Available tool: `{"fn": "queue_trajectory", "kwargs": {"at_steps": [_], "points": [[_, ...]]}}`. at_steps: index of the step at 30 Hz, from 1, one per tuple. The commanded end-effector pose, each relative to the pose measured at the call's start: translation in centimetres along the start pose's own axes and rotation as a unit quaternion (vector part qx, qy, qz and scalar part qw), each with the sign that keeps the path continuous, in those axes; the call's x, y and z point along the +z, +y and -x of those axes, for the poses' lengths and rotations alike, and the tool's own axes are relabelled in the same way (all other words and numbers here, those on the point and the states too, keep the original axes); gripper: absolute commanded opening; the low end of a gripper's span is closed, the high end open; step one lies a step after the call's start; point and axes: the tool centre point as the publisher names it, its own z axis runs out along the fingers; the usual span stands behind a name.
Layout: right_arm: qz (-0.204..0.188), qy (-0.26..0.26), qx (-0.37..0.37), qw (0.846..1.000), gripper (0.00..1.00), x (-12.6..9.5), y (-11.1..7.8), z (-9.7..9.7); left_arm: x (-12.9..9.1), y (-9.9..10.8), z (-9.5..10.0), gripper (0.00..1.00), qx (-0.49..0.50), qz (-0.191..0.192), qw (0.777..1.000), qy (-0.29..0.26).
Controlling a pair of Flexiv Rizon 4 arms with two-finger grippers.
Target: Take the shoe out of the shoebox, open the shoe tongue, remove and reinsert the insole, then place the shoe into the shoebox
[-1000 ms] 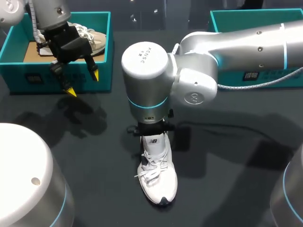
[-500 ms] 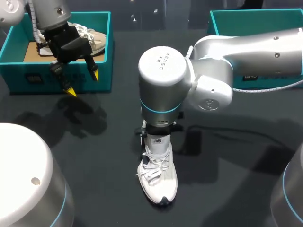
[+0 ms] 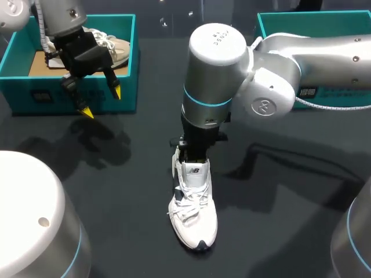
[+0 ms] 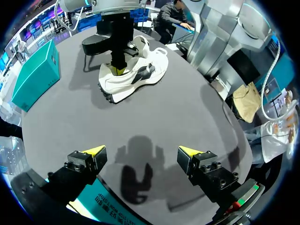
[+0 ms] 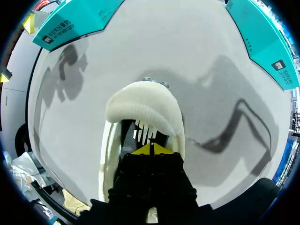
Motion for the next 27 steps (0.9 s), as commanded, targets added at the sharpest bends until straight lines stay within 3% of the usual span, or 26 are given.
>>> {"fn": "queue_trajectory", "kwargs": {"at_steps": [1,17,27], "points": [[-0.011,-0.006,0.0,1.0,0.0,0.2,0.3,-0.8,0.0,0.0,0.0,1.0,0.0,0.001,1.0,0.0],[-0.018,-0.005,0.004,1.0,0.0,0.0,0.1,-1.1,0.0,0.0,0.0,1.0,0.0,0.001,1.0,0.0],[-0.022,-0.019,0.012,1.0,0.0,-1.5,0.0,-2.1,0.0,0.0,0.0,1.0,0.0,0.001,1.0,0.0]]}}
